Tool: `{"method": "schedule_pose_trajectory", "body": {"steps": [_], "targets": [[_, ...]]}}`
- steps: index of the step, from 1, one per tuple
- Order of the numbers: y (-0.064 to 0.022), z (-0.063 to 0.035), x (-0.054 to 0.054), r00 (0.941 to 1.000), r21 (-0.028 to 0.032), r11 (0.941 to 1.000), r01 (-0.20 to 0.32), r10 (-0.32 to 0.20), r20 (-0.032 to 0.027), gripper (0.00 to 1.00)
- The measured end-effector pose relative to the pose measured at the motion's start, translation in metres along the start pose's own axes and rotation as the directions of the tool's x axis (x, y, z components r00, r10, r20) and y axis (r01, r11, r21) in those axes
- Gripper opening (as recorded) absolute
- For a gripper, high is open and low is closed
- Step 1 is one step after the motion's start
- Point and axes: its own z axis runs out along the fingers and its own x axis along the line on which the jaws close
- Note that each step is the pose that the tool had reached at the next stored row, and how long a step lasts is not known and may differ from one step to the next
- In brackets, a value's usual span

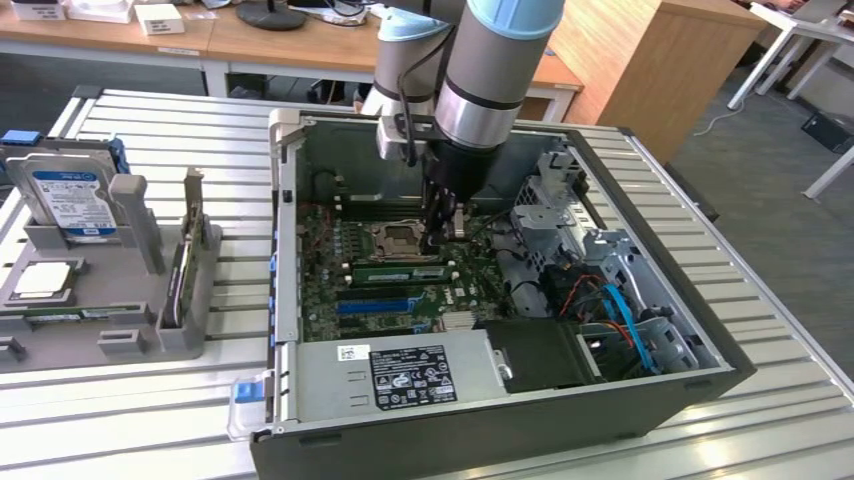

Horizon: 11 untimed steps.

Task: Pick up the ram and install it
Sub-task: 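Press down the ram until it locks into place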

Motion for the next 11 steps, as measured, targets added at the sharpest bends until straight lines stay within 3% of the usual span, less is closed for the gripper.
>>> {"method": "schedule_pose_trajectory", "body": {"steps": [4,11], "targets": [[-0.0021,-0.0001,0.000,1.0000,-0.0001,1.0000,0.000,0.000,0.0000,0.11],[-0.0202,-0.0006,0.000,1.0000,0.0000,1.0000,0.000,0.000,-0.0001,0.11]]}}
